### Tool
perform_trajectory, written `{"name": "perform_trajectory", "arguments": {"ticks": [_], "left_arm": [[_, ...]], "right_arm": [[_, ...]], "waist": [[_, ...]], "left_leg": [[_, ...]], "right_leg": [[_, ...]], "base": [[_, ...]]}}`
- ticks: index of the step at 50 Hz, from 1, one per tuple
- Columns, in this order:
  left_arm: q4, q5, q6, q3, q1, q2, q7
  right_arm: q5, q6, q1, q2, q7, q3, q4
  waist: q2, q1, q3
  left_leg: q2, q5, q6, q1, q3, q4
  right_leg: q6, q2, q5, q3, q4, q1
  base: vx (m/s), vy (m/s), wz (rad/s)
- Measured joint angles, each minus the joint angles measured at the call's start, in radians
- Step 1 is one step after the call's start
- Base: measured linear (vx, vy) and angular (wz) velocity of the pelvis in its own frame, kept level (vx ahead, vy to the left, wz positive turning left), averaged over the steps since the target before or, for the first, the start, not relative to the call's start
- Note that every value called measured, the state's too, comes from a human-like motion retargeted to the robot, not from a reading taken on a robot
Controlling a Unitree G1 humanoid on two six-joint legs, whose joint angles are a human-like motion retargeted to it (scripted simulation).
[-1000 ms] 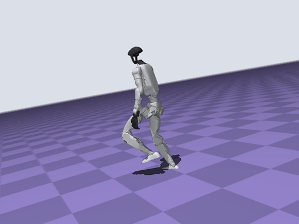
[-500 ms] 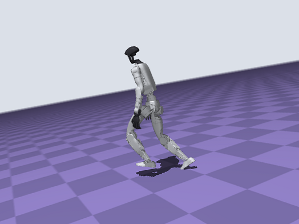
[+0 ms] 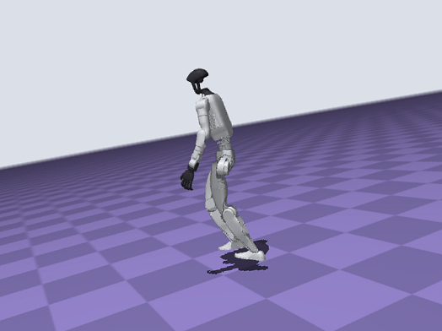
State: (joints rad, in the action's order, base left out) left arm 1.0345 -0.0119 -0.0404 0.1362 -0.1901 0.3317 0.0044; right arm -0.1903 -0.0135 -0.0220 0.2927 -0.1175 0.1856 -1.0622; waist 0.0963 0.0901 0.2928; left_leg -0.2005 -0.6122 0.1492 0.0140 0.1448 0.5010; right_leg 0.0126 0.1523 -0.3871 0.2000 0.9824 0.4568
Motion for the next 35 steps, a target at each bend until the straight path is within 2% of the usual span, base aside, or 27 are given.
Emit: {"name": "perform_trajectory", "arguments": {"ticks": [6, 10, 12, 14, 18, 20, 22, 27, 30, 35], "left_arm": [[0.051, 0.024, -0.010, 0.028, 0.011, -0.016, -0.033], [0.094, 0.031, -0.002, 0.036, 0.047, -0.029, -0.065], [0.121, 0.029, 0.003, 0.032, 0.072, -0.039, -0.079], [0.148, 0.026, 0.007, 0.023, 0.098, -0.049, -0.094], [0.171, 0.026, 0.004, 0.009, 0.141, -0.061, -0.120], [0.159, 0.026, 0.004, 0.004, 0.150, -0.060, -0.132], [0.133, 0.023, 0.003, -0.002, 0.152, -0.057, -0.140], [0.052, 0.022, -0.007, -0.025, 0.162, -0.050, -0.126], [0.020, 0.023, -0.013, -0.039, 0.178, -0.051, -0.107], [0.025, 0.023, -0.014, -0.048, 0.194, -0.063, -0.087]], "right_arm": [[0.006, 0.024, 0.042, -0.018, -0.024, -0.030, -0.103], [0.003, 0.038, 0.076, -0.025, -0.048, -0.051, -0.153], [0.001, 0.042, 0.089, -0.023, -0.057, -0.060, -0.171], [0.000, 0.043, 0.098, -0.019, -0.064, -0.065, -0.180], [-0.006, 0.039, 0.089, -0.002, -0.065, -0.056, -0.172], [-0.007, 0.035, 0.068, 0.013, -0.058, -0.050, -0.158], [-0.005, 0.029, 0.038, 0.029, -0.048, -0.045, -0.138], [0.014, 0.015, -0.049, 0.058, -0.026, -0.022, -0.061], [0.017, 0.002, -0.097, 0.058, -0.006, -0.004, 0.008], [0.023, -0.019, -0.155, 0.032, 0.024, 0.025, 0.126]], "waist": [[-0.018, 0.008, 0.009], [-0.035, 0.007, 0.002], [-0.057, 0.004, -0.002], [-0.092, -0.002, -0.005], [-0.176, -0.028, -0.011], [-0.194, -0.050, -0.014], [-0.195, -0.079, -0.016], [-0.163, -0.157, -0.017], [-0.141, -0.192, -0.009], [-0.110, -0.225, 0.016]], "left_leg": [[0.020, -0.048, -0.010, 0.115, 0.079, -0.030], [0.028, -0.079, -0.026, 0.163, 0.125, 0.026], [0.041, -0.073, -0.056, 0.175, 0.143, 0.093], [0.063, -0.020, -0.118, 0.157, 0.154, 0.211], [0.100, 0.239, -0.316, 0.008, 0.136, 0.602], [0.123, 0.312, -0.346, -0.120, 0.077, 0.817], [0.149, 0.296, -0.309, -0.270, 0.012, 1.009], [0.189, 0.132, -0.164, -0.655, -0.118, 1.283], [0.212, 0.080, -0.107, -0.840, -0.174, 1.263], [0.225, 0.091, -0.098, -0.979, -0.212, 1.030]], "right_leg": [[0.102, -0.116, 0.127, -0.033, -0.298, 0.032], [0.099, -0.158, 0.164, -0.059, -0.281, 0.016], [0.079, -0.186, 0.159, -0.066, -0.260, -0.012], [0.046, -0.225, 0.135, -0.060, -0.262, -0.051], [-0.017, -0.313, 0.097, -0.044, -0.322, -0.138], [-0.041, -0.328, 0.069, -0.048, -0.356, -0.178], [-0.052, -0.323, 0.045, -0.052, -0.387, -0.218], [-0.050, -0.290, -0.012, -0.069, -0.436, -0.303], [-0.044, -0.273, -0.054, -0.082, -0.432, -0.349], [-0.035, -0.246, -0.128, -0.102, -0.414, -0.438]], "base": [[0.45, -0.03, 0.51], [0.49, -0.03, 0.55], [0.50, -0.04, 0.46], [0.49, -0.04, 0.38], [0.47, -0.03, 0.26], [0.47, -0.04, 0.28], [0.46, -0.05, 0.36], [0.46, -0.08, 0.32], [0.46, -0.08, 0.14], [0.46, -0.05, 0.03]]}}
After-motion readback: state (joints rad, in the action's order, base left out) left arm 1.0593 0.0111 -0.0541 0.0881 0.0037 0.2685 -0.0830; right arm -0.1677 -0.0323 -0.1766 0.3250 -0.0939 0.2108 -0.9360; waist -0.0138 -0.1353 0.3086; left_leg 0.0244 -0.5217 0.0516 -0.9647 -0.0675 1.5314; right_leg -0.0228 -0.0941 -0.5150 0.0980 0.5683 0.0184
